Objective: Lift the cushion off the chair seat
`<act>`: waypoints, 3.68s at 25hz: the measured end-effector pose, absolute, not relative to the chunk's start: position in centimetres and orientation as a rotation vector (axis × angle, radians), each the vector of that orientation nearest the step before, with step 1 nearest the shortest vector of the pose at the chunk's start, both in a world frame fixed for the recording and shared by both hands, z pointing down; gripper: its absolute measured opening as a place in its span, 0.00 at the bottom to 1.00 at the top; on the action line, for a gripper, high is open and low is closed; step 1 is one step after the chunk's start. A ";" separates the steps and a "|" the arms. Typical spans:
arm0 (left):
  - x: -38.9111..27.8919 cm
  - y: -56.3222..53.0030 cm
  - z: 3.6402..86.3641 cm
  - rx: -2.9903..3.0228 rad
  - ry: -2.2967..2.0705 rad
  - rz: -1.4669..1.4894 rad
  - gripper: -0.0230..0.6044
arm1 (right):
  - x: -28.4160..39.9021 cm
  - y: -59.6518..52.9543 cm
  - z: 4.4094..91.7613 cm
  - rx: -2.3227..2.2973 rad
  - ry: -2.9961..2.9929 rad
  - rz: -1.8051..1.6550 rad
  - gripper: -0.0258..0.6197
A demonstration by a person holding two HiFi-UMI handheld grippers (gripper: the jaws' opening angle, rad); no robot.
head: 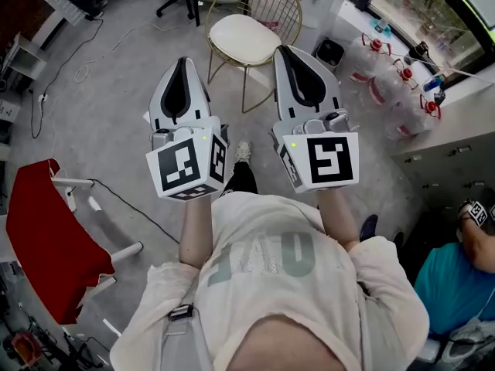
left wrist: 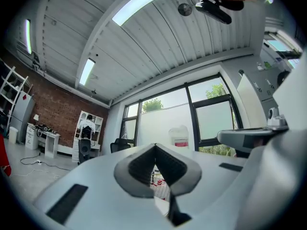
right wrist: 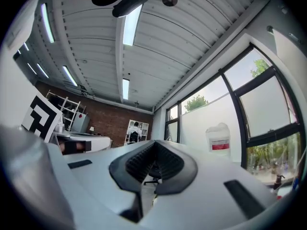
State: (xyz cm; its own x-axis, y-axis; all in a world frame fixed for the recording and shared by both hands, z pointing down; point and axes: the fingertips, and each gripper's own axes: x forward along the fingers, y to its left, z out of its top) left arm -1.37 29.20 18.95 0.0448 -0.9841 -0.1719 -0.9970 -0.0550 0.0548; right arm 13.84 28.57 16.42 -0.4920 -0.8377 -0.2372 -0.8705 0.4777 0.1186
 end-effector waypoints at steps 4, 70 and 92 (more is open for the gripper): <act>-3.1 21.7 18.2 -2.253 2.053 0.221 0.06 | 11.1 22.3 15.9 -1.480 2.576 0.366 0.07; -3.6 -13.9 18.8 -2.329 2.023 0.320 0.05 | 9.5 -14.9 17.9 -1.420 2.554 0.060 0.07; -13.2 -18.5 49.7 -2.560 2.456 0.328 0.09 | -1.0 -18.7 39.5 -1.186 3.050 -0.068 0.07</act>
State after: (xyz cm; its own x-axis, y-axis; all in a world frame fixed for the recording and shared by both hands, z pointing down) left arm -13.16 -18.47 49.73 0.0752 -0.9850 0.1552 -0.9097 -0.0040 0.4152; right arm -1.04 -18.71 39.53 -0.7298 -0.6697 0.1372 -0.6752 0.7376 0.0087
